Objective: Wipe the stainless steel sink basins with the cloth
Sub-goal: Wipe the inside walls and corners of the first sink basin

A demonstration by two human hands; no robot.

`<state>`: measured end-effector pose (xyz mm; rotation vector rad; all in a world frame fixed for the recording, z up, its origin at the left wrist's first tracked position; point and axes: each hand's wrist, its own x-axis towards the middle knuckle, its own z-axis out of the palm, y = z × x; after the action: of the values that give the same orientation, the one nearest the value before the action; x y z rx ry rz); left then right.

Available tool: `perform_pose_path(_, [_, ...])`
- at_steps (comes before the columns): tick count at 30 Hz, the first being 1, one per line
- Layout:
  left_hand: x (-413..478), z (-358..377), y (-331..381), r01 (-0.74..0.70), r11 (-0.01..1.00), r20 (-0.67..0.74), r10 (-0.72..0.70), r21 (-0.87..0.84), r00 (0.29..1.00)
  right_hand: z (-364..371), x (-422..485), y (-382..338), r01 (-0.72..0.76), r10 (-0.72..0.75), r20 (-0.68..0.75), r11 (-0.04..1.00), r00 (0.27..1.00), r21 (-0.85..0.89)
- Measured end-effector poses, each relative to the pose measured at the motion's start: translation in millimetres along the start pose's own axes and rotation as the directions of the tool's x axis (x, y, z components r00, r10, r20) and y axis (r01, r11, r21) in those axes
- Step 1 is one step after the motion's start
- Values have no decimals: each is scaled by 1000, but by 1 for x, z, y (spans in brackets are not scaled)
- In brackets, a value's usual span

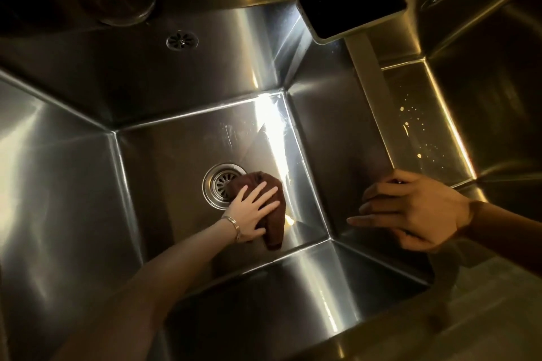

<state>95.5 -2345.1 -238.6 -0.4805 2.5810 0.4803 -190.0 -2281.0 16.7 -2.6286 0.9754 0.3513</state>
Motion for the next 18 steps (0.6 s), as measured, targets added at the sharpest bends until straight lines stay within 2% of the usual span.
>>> perform_pose_path(4, [37, -22, 9, 148, 986, -56, -153, -82, 987, 1, -1, 1, -15, 15, -2, 1000, 1000, 23])
perform_pose_path(5, [49, -28, 17, 147, 986, -59, -151, -79, 987, 2, -1, 1, -18, 18, -3, 1000, 1000, 24])
perform_pose_path(9, [81, -42, 35, -50, 997, -41, 53, 61, 998, 2, -2, 0, -28, 27, 21, 999, 999, 37])
perform_pose_path(12, [86, -43, 16, -49, 997, -73, 54, 67, 996, -1, 0, -1, -30, 29, 62, 999, 998, 15])
perform_pose_path(13, [85, -45, 6, -7, 998, -86, 12, 58, 996, -2, -1, -1, -28, 28, 67, 1000, 997, -3])
perform_pose_path(15, [83, -55, -18, 158, 987, -114, -158, -16, 981, -4, 1, 1, 1, 0, 50, 1000, 999, -26])
perform_pose_path(18, [74, -75, -53, 412, 882, -100, -443, -230, 891, -14, 18, 15, 5, -5, 6, 999, 1000, -48])
